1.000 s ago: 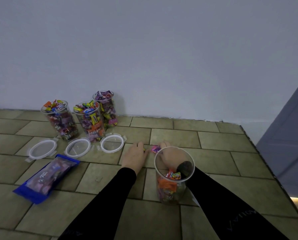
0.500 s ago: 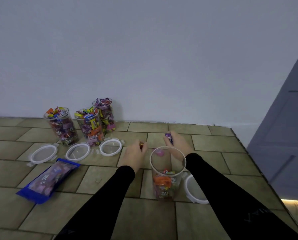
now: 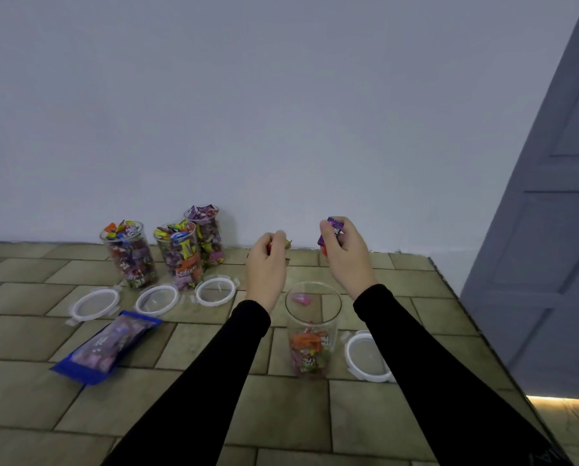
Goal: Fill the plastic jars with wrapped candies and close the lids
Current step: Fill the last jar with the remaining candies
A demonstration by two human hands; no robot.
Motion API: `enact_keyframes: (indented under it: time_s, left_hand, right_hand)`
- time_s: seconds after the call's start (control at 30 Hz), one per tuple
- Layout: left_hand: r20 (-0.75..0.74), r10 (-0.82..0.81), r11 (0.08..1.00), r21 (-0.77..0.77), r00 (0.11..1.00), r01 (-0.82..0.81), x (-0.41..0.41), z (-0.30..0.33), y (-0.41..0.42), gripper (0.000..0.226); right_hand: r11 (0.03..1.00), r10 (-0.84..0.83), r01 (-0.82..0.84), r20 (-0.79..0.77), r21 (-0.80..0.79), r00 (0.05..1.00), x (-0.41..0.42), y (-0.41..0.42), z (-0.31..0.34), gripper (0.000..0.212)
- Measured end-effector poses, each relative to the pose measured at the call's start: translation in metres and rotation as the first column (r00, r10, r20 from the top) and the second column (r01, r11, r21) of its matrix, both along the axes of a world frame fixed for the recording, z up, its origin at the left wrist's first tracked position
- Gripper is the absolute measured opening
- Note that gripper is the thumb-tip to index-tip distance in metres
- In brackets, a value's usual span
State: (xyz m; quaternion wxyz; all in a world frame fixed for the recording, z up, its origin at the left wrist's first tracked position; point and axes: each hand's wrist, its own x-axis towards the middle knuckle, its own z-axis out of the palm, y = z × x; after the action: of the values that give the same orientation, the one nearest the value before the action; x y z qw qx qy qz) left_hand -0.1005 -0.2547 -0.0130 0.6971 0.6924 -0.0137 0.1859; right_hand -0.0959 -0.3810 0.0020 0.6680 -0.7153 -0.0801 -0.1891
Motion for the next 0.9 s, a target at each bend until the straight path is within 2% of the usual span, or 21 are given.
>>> enact_keyframes:
  time_s: [0.1,0.27,0.47,0.73,0.9]
  left_hand:
    - [0.012,-0.044,0.994,-0.102,0.999,0.045,-0.014,0.004,-0.007,0.031]
    - [0.023,-0.086,0.988,-0.123,0.996,0.089,-0.03,-0.004,-0.015,0.023]
    - [0.069,-0.088,0.981,-0.165,0.994,0.098,-0.038,-0.007,-0.016,0.013]
    - [0.114,-0.118,0.98,-0.145,0.987,0.134,-0.036,-0.012,-0.018,0.02]
    - [0.126,-0.118,0.984,-0.118,0.985,0.132,-0.037,-0.015,-0.019,0.038]
  right_hand:
    - [0.997,-0.026,0.027,-0.016,0.07,1.0,-0.014,0.005,-0.007,0.011]
    - [0.983,-0.109,0.116,-0.055,0.143,0.992,-0.026,0.014,-0.017,0.014]
    - [0.977,-0.078,0.09,-0.07,0.194,0.994,-0.035,0.017,-0.013,0.014]
    - [0.981,-0.108,0.121,-0.086,0.153,0.99,-0.03,0.015,-0.018,0.015]
    - [0.976,-0.118,0.132,-0.091,0.172,0.989,-0.03,0.015,-0.017,0.016]
